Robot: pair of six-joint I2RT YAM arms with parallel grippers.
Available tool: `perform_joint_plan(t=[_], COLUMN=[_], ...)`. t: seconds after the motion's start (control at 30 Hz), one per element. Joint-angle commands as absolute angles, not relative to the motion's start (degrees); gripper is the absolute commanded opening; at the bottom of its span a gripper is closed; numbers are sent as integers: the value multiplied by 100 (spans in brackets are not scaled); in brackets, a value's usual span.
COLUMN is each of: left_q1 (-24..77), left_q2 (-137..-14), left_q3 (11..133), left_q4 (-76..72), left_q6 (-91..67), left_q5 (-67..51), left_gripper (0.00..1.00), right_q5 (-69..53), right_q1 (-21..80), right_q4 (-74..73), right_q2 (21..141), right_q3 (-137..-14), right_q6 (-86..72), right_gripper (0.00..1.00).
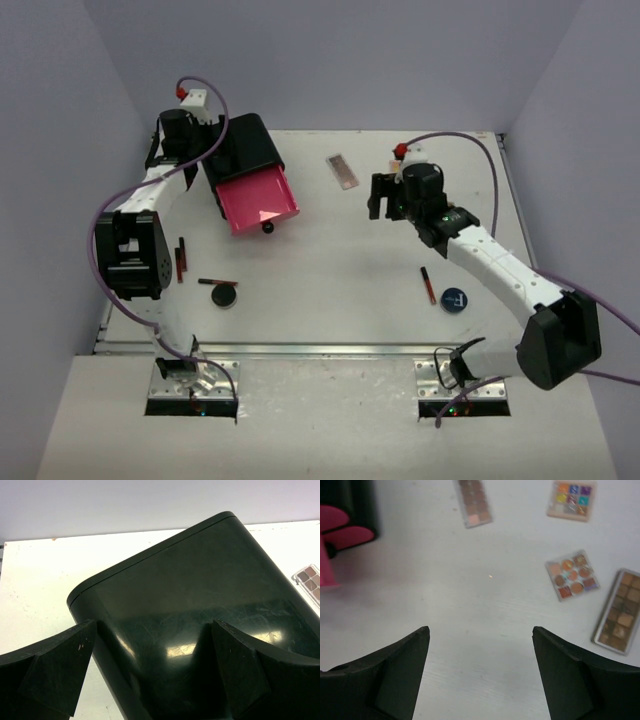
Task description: Organize the makeup
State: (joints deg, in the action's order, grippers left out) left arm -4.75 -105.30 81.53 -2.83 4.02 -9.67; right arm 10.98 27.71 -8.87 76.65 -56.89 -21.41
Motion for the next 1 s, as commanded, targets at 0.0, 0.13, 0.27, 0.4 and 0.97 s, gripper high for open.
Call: perform_joint_plan(t=[0.0, 0.13, 0.27, 0.4, 0.97], left_q1=[-527, -527, -519, -524, -527], left_q2=[-10393, -10283, -10245, -10157, -9432], left_q3=[8468, 8531, 8707, 8817, 8421], left_q4=[-225, -158, -24, 223, 545], left_q6=[393, 457, 501, 515, 756], left_q5=[-1057, -1135, -1262, -1373, -1617], left_gripper=[98, 100, 100, 100, 100], right_q5=[659, 242, 169, 206, 776], right_q1=[2156, 1693, 1536, 1428, 1275], right_q4=[-1519, -1681, -2083, -2779, -3146], right_q2=[7644, 7801, 7934, 8099, 8557], right_q3=[-5590, -5586, -5664, -5442, -4500], right_q6=[-2325, -2312, -2233, -2118, -2250], right_gripper=[84, 82, 81, 82, 78])
